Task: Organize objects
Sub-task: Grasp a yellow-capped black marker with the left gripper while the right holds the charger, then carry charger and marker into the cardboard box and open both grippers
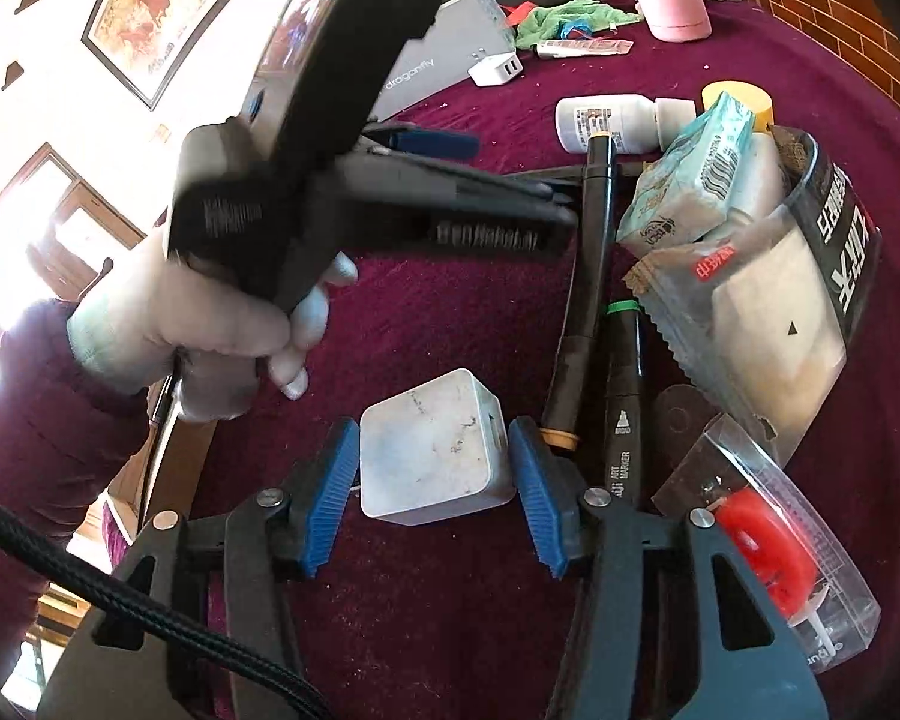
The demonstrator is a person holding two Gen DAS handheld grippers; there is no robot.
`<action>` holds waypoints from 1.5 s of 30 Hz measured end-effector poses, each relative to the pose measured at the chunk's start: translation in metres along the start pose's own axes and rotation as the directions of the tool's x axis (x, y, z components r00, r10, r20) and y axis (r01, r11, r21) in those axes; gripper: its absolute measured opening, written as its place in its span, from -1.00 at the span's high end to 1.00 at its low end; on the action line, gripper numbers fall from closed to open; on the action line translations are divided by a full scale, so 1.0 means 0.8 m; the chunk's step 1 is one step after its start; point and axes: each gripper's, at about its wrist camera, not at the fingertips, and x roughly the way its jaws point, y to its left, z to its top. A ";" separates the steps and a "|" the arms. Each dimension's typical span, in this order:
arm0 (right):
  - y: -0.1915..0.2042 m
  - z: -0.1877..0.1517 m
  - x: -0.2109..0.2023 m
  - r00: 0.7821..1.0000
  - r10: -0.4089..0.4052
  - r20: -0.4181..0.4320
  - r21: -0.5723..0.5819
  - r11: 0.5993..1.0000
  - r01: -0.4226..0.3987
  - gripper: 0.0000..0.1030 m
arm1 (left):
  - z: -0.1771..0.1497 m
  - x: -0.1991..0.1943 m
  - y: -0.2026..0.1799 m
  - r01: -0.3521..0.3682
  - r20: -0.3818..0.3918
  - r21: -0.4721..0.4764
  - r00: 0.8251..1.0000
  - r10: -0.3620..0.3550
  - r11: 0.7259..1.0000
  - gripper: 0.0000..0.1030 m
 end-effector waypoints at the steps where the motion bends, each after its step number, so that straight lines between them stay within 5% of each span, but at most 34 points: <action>1: 0.001 0.000 0.000 1.000 0.000 0.000 -0.003 1.000 0.000 -0.02 | -0.005 -0.005 -0.004 0.003 -0.005 0.018 1.000 -0.003 1.000 0.52; 3: 0.004 0.000 0.001 1.000 -0.002 0.001 -0.007 1.000 0.002 -0.03 | -0.016 -0.012 -0.014 0.003 -0.012 0.052 1.000 -0.003 0.999 0.77; 10: 0.009 0.000 0.003 1.000 -0.006 0.002 -0.013 1.000 0.006 -0.06 | -0.090 -0.048 -0.014 0.014 -0.030 -0.023 0.999 -0.014 1.000 0.78; 18: 0.006 -0.003 0.000 1.000 -0.006 0.000 -0.027 1.000 0.006 -0.15 | -0.087 -0.043 -0.037 -0.160 0.048 0.027 0.986 0.159 0.987 0.70; 21: 0.002 -0.006 -0.001 1.000 -0.021 0.002 -0.035 0.999 0.021 -0.15 | -0.091 -0.044 -0.035 -0.201 0.093 -0.033 0.975 0.204 0.979 0.46; 23: -0.001 -0.005 0.001 1.000 -0.018 0.003 -0.037 0.999 0.018 -0.17 | -0.099 -0.048 -0.025 -0.155 0.091 -0.079 0.982 0.162 0.985 0.45; 25: 0.000 -0.004 0.003 1.000 -0.009 0.002 -0.045 0.999 0.009 -0.28 | -0.110 -0.055 -0.013 -0.068 0.066 -0.143 0.995 0.078 0.987 0.77; 26: -0.001 -0.002 0.004 1.000 -0.009 0.003 -0.045 0.999 0.009 -0.28 | -0.118 -0.061 -0.008 -0.034 0.068 -0.173 0.997 0.046 0.984 0.78; 30: 0.001 -0.002 0.004 1.000 -0.018 0.003 -0.063 0.998 0.018 -0.34 | -0.168 -0.106 0.012 0.057 0.160 -0.297 0.987 -0.010 0.953 0.78; 35: 0.004 -0.003 0.003 1.000 -0.031 0.003 -0.067 0.997 0.031 -0.34 | -0.237 -0.170 0.026 0.096 0.281 -0.404 0.959 0.023 0.910 0.78; 38: 0.018 -0.005 0.006 0.994 -0.106 -0.005 -0.094 0.990 0.106 -0.34 | -0.270 -0.206 0.026 0.126 0.360 -0.423 0.932 0.039 0.897 0.78; 45: 0.068 -0.014 0.036 0.931 -0.366 -0.003 -0.274 0.895 0.351 -0.41 | -0.339 -0.249 0.045 0.198 0.452 -0.504 0.890 0.062 0.841 0.77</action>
